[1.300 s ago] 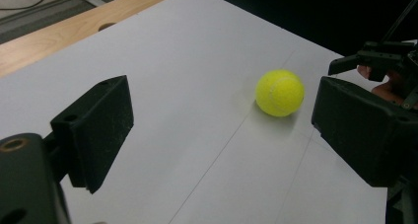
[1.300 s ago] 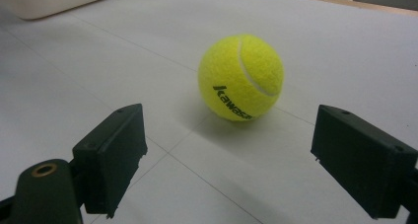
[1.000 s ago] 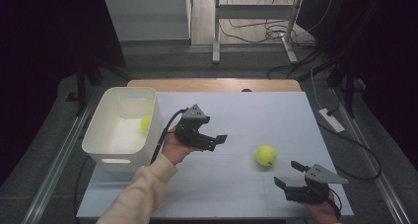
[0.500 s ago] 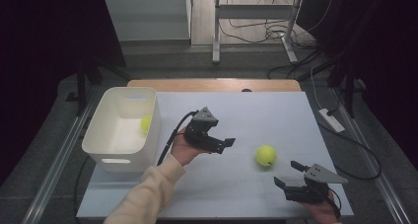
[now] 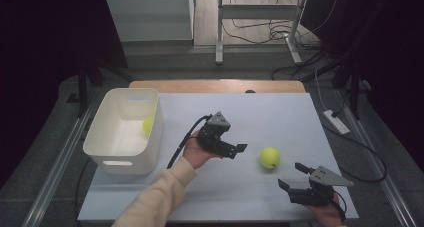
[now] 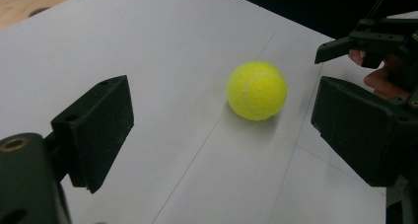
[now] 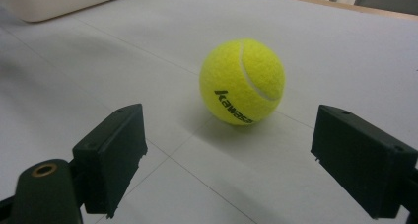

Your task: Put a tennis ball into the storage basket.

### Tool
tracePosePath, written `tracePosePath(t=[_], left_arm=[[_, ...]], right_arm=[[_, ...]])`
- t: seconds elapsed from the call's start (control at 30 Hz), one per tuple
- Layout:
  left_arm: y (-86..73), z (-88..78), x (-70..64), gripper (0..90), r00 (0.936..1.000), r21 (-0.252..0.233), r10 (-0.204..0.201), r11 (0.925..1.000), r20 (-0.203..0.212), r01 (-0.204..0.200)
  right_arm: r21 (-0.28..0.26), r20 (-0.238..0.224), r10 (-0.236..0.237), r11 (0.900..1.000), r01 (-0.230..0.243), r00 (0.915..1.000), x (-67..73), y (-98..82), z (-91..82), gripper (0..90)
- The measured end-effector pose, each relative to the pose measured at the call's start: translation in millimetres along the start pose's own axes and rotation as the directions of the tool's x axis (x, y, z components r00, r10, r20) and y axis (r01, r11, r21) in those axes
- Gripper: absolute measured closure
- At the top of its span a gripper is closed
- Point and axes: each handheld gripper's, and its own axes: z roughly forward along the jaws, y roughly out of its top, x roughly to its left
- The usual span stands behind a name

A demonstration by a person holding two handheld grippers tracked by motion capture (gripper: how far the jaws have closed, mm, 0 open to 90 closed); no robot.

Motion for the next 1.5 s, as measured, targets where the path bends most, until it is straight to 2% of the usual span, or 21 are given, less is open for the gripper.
tracePosePath(t=[0.33, 0.53, 0.67, 0.9, 1.2, 1.33, 1.5], left_arm=[[1.0, 21.4, -5.6, 10.1, 0.9996, 0.030, 0.013, 0.9995, 0.024, -0.014], [1.0, 32.1, -7.1, 10.1, 0.9993, 0.036, 0.008, 0.9993, 0.036, -0.009], [0.5, 39.5, -9.7, 10.1, 0.9988, 0.053, 0.026, 0.9982, 0.042, -0.028], [-1.1, 53.5, -12.5, 10.1, 0.9975, 0.059, 0.034, 0.9975, 0.061, -0.038], [0.4, 65.9, -14.6, 10.0, 0.9960, 0.064, 0.046, 0.9966, 0.077, -0.051], [0.7, 70.4, -15.6, 10.0, 0.9947, 0.068, 0.063, 0.9953, 0.081, -0.069], [0.3, 77.2, -16.3, 9.9, 0.9941, 0.072, 0.060, 0.9951, 0.090, -0.067]], right_arm=[[0.002, -0.002, 0.001, 1.000, -0.001, 1.0000, -0.8, -0.3, -0.4, 13.2], [0.000, 0.000, 0.006, 1.000, -0.006, 1.0000, -0.7, -0.3, -0.5, 13.2], [0.001, 0.000, 0.000, 1.000, 0.000, 1.0000, -0.2, -0.2, -0.3, 13.2], [0.005, -0.003, 0.008, 1.000, -0.008, 1.0000, -1.1, -0.4, 0.9, 13.2], [0.006, -0.003, 0.007, 1.000, -0.007, 1.0000, -1.6, 0.0, 2.0, 13.2], [0.010, 0.000, 0.004, 1.000, -0.004, 1.0000, -2.1, -0.2, 2.2, 13.2], [0.011, 0.000, 0.008, 1.000, -0.008, 1.0000, -2.5, -0.2, 2.9, 13.2]])
